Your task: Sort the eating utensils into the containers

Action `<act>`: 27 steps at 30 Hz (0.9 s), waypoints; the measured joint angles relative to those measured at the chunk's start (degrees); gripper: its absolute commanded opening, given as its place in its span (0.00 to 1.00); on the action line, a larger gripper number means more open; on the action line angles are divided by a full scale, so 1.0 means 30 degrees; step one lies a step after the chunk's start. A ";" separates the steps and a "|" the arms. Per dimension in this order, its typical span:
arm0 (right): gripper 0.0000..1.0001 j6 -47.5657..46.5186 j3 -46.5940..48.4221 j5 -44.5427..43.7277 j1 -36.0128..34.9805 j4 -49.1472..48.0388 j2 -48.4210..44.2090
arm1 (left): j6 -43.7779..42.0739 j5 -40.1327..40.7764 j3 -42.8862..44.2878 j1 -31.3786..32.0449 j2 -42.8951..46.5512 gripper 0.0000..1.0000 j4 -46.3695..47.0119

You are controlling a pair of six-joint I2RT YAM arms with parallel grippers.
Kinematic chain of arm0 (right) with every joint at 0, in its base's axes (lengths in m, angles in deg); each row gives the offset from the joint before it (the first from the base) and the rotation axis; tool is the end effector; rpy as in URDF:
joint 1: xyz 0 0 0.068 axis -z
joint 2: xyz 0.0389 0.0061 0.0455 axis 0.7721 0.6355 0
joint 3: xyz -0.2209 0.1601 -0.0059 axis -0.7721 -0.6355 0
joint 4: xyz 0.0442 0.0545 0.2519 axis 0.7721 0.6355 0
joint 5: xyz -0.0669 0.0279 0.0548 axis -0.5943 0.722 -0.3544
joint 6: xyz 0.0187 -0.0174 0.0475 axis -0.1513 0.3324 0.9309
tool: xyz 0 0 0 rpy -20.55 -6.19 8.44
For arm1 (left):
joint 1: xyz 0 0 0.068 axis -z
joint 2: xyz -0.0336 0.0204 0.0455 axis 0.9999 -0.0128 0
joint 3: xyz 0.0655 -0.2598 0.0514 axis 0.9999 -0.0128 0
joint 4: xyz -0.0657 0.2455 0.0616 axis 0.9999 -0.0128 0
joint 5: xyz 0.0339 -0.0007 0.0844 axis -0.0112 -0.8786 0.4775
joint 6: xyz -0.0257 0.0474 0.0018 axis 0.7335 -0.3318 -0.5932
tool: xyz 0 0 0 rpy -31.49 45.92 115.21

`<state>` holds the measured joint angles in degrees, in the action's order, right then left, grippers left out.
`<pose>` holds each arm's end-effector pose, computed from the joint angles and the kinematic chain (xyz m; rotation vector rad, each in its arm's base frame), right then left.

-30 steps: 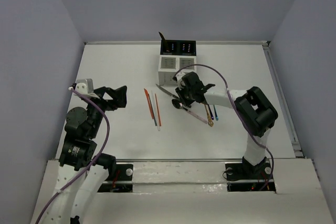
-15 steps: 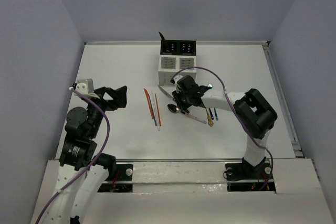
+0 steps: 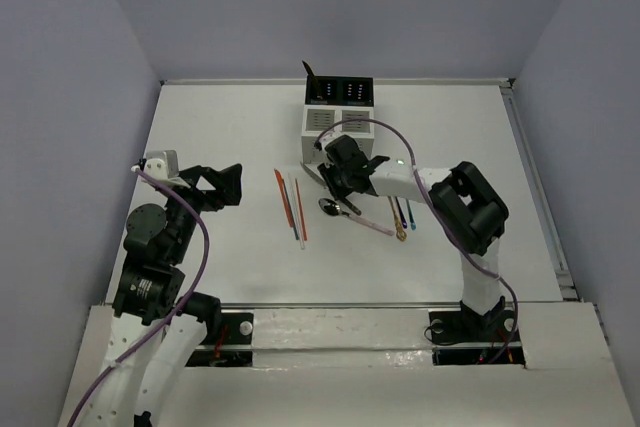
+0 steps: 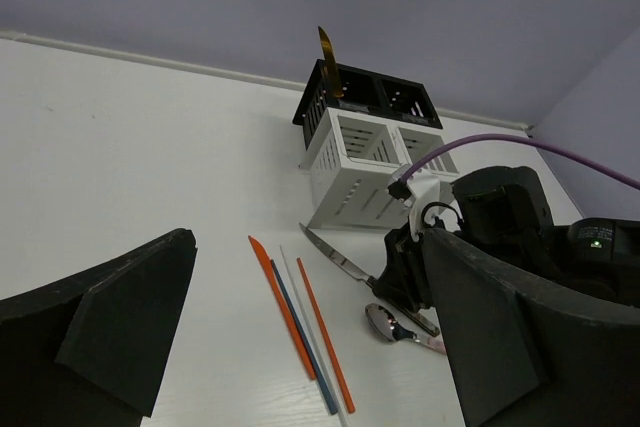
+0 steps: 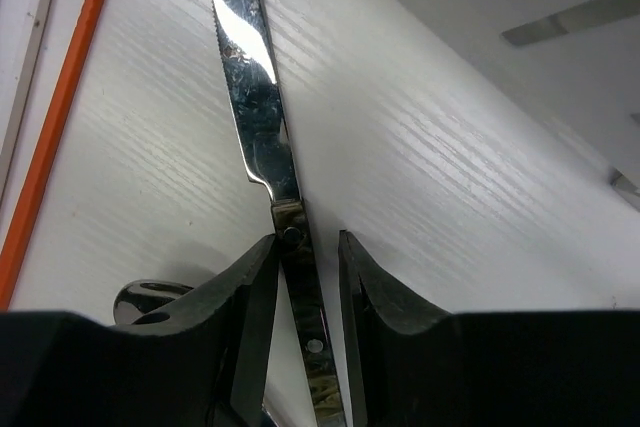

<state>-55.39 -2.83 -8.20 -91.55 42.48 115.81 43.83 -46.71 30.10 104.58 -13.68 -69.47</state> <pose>0.3236 0.2790 0.1609 -0.7741 2.3446 0.2812 0.1026 -0.0276 0.3690 -0.0337 1.4389 -0.4547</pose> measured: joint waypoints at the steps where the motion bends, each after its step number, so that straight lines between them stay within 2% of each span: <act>1: 0.36 -0.0022 0.0175 -0.0066 -0.0058 0.0051 0.0109 | 0.0000 0.0000 0.0000 0.0000 0.0000 0.99 0.0000; 3: 0.33 -0.0087 0.0597 -0.0189 -0.0160 0.0219 0.0379 | 0.0000 0.0000 0.0000 0.0000 0.0000 0.99 0.0000; 5: 0.23 -0.0160 0.0984 -0.0277 -0.0233 0.0291 0.0656 | 0.0000 0.0000 0.0000 0.0000 0.0000 0.99 0.0000; 7: 0.08 -0.0233 0.1399 -0.0372 -0.0270 0.0408 0.0940 | -0.0007 -0.0138 0.0000 0.0000 0.0000 0.99 0.0000; 8: 0.06 -0.0350 0.1545 -0.0423 -0.0284 0.0466 0.1020 | -0.0007 -0.0226 0.0000 0.0000 0.0000 0.99 0.0000; 18: 0.00 -0.1566 0.0867 -0.0488 -0.0648 0.0568 0.0328 | -0.0007 -0.0641 0.0000 0.0000 0.0000 0.99 0.0007; 27: 0.00 -0.2353 -0.0277 0.1377 -0.1078 0.0015 -0.4473 | 0.0000 -0.0787 0.0000 0.0000 0.0029 0.99 0.0029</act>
<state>-62.45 -3.66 -4.07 -94.79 42.53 102.39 43.83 -49.07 30.10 104.58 -13.59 -69.39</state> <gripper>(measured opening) 0.135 0.989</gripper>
